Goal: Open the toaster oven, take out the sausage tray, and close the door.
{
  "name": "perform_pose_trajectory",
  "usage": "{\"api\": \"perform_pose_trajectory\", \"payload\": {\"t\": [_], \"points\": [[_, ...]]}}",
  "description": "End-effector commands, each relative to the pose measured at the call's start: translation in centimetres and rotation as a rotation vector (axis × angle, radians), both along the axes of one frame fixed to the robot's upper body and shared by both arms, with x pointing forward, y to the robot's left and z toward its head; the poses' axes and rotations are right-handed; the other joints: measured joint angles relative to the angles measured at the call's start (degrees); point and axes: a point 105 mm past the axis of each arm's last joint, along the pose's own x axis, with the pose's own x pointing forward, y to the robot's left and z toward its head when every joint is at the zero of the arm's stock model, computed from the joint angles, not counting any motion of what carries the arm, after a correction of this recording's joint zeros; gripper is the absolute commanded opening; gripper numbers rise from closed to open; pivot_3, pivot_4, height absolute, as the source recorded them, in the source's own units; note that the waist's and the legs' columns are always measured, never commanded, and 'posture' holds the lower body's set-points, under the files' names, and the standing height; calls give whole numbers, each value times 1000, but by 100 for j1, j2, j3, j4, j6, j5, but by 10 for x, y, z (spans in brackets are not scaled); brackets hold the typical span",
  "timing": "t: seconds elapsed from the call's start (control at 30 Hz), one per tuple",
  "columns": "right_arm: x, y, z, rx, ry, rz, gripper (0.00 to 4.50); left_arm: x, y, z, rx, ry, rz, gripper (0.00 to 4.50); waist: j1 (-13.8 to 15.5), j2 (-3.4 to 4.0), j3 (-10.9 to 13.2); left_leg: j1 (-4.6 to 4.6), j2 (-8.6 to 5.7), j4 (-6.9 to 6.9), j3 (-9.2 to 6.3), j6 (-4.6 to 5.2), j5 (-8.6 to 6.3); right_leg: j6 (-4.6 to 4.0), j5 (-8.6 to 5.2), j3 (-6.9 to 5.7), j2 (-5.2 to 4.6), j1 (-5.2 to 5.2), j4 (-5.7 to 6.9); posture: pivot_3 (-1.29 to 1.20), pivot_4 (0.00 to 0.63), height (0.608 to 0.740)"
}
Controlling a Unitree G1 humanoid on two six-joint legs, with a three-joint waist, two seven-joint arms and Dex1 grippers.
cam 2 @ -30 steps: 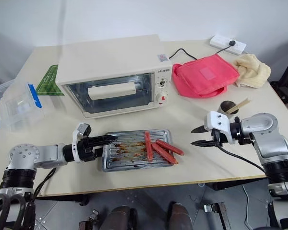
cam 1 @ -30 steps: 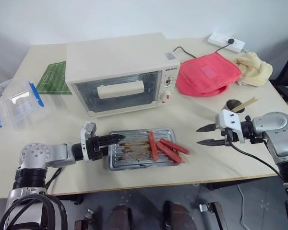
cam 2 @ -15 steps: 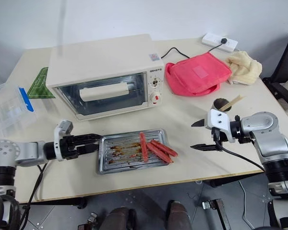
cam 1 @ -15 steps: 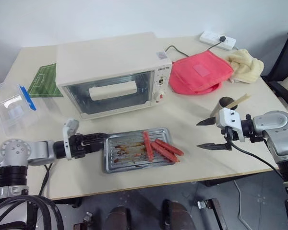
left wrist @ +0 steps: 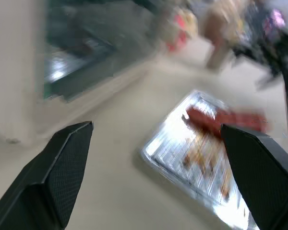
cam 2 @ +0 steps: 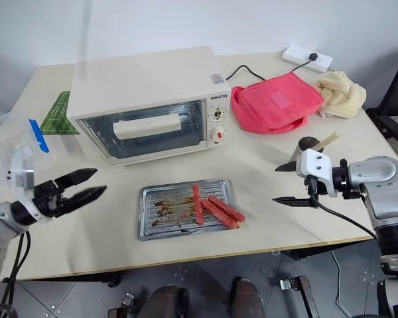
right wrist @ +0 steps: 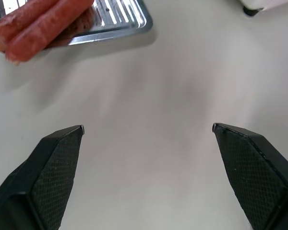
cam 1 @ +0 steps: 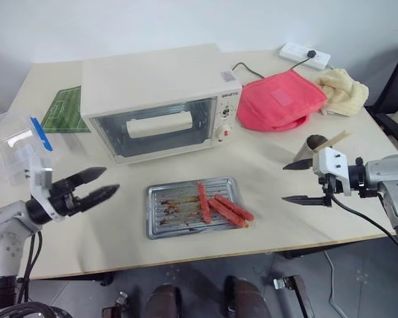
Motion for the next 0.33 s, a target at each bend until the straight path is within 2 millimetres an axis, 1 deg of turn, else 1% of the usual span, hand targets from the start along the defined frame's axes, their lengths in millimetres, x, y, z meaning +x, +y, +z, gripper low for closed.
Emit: {"api": "perform_pose_trajectory", "payload": {"t": [0.03,0.1,0.2,0.23,0.33], "points": [[-4,-8,9,-6,-54,-28,4487,-14,4,-23,268,-40,-150,4500,-8,0,0,0,0,0,1,1,-1,0,0,0,0,0,1,0,150,740],[-6,-10,6,-4,-55,-54,4487,-21,11,-36,331,-1,-215,4500,-13,1,0,1,1,-3,9,5,-3,0,0,-1,0,-5,1,0,150,740],[-6,-14,2,12,-66,-137,4487,-20,22,-47,365,86,-244,4500,-15,1,0,0,2,-2,16,12,-7,0,0,-2,-3,-8,2,0,150,740],[-7,-14,1,34,-75,-168,4487,-17,23,-47,359,90,-230,4500,-5,0,0,1,2,-1,19,15,-9,0,0,-3,-4,-9,5,0,150,740],[-10,-12,-1,110,-105,-267,4487,-9,17,-36,251,68,-229,4500,29,0,0,0,1,4,19,22,-13,1,0,-10,-12,-9,13,0,150,740]]}}
